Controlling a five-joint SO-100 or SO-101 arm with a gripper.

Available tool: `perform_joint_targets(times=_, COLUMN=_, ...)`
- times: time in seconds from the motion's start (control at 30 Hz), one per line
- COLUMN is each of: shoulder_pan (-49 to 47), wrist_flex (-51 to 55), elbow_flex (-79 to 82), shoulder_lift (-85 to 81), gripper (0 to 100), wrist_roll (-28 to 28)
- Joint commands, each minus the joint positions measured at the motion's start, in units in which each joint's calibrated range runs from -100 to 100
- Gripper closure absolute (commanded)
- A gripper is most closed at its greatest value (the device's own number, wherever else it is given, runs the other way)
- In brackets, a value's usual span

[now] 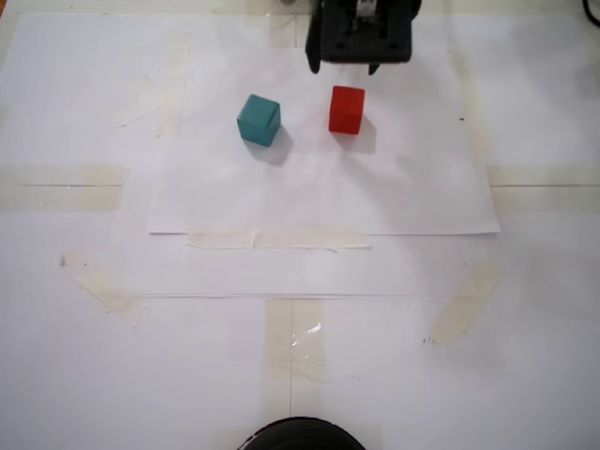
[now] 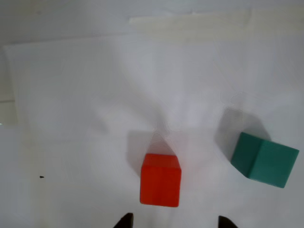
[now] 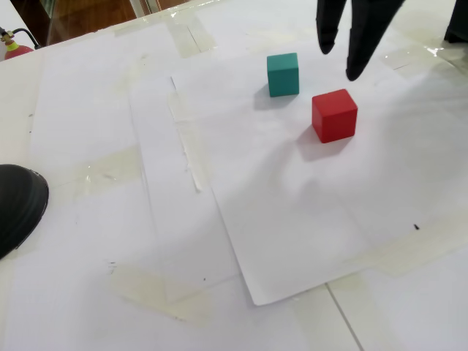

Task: Put the red cube on the top of the blue cube.

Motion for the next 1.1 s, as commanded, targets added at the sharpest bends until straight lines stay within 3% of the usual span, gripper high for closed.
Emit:
perform_joint_targets(times=0.0, shoulder_pan=-1.11, wrist_flex=-5.36, elbow_flex=3.46, shoulder_lift=-1.37, gripper=69, wrist_roll=-1.42)
perform_joint_targets(times=0.23, shoulder_pan=-2.25, wrist_flex=-18.25, elbow_flex=12.81, shoulder_lift=0.00, gripper=64, wrist_roll=-0.93)
perform_joint_targets(times=1.07, shoulder_pan=-1.64, wrist_flex=-24.93, elbow_flex=18.53, shoulder_lift=3.09, gripper=68, wrist_roll=-0.29)
